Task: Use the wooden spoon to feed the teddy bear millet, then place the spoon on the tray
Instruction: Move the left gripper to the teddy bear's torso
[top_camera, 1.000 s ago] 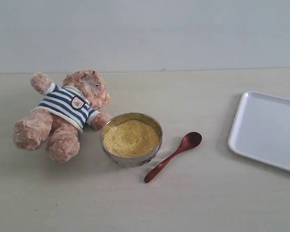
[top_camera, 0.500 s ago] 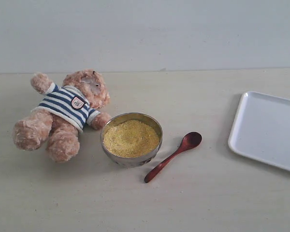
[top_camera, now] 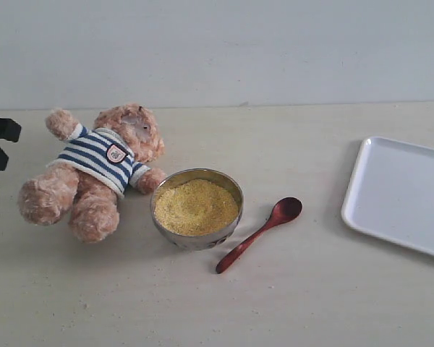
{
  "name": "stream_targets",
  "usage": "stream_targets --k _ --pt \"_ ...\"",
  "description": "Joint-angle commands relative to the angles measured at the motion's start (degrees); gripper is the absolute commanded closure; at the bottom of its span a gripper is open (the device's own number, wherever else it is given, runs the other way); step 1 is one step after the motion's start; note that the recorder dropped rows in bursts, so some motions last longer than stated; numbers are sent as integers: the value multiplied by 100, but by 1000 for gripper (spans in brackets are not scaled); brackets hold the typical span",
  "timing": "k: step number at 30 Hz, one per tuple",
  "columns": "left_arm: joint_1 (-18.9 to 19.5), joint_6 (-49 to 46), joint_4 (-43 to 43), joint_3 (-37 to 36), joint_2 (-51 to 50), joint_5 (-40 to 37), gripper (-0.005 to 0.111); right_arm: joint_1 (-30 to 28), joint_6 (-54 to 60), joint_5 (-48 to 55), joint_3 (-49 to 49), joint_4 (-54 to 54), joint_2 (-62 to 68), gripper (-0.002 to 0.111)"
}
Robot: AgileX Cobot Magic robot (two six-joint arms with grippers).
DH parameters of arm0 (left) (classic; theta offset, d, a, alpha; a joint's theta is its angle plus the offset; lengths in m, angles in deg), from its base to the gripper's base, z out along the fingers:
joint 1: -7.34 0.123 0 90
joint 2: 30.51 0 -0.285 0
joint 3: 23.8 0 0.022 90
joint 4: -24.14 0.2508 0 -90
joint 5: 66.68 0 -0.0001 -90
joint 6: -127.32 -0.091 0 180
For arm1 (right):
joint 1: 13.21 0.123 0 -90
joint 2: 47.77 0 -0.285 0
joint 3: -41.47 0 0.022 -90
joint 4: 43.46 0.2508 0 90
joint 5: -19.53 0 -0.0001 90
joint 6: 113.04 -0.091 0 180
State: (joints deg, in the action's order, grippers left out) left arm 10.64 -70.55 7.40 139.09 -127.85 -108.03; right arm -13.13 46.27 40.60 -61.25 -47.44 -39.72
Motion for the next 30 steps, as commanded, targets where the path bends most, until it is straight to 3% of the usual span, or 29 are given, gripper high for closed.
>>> stream_targets --k 1,2,4,6,8,10,15,20,25,30 --pt "13 -324 -655 69 -523 783 98 -18 5 -66 -6 -54 -26 108" --pt "13 -412 -787 69 -588 917 94 -18 5 -66 -6 -54 -26 108" --pt "13 -555 -1424 94 -673 1067 74 -18 5 -66 -6 -54 -26 108" --pt "13 -898 -1795 157 -682 1250 42 -18 5 -66 -6 -54 -26 108" --pt "13 -970 -1996 199 -696 1425 20 -18 5 -66 -6 -54 -26 108" --pt "13 -1313 -2010 262 -709 1489 9 -18 5 -66 -6 -54 -26 108" --pt "13 -1785 -2033 329 -722 1390 7 -18 5 -66 -6 -54 -26 108" --pt "2 -1818 -2927 329 -797 1327 7 -18 5 -66 -6 -54 -26 108" --pt "2 -3272 -3675 329 -1166 1376 7 -18 5 -66 -6 -54 -26 108" --pt "2 -3467 -3929 329 -1577 1539 7 -18 5 -66 -6 -54 -26 108"
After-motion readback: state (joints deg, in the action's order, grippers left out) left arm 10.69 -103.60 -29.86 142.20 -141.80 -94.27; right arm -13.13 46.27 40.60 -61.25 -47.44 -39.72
